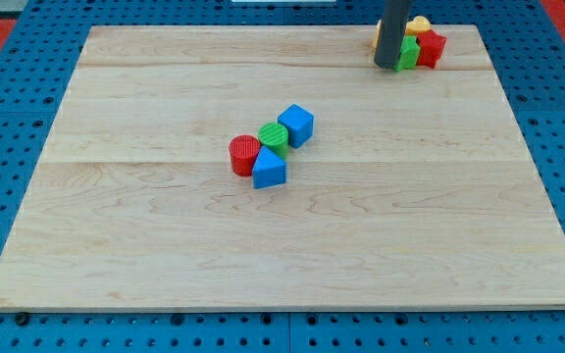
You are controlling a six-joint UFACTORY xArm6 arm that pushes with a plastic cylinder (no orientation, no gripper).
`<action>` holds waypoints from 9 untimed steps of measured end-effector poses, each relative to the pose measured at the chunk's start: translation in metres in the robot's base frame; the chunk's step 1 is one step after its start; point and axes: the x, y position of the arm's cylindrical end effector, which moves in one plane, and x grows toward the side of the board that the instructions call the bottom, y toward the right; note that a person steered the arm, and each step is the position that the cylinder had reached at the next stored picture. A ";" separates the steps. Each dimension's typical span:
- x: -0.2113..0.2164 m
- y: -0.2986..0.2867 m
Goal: Move the green circle slightly down
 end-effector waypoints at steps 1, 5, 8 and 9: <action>0.000 0.000; 0.036 -0.186; 0.119 -0.175; 0.143 -0.136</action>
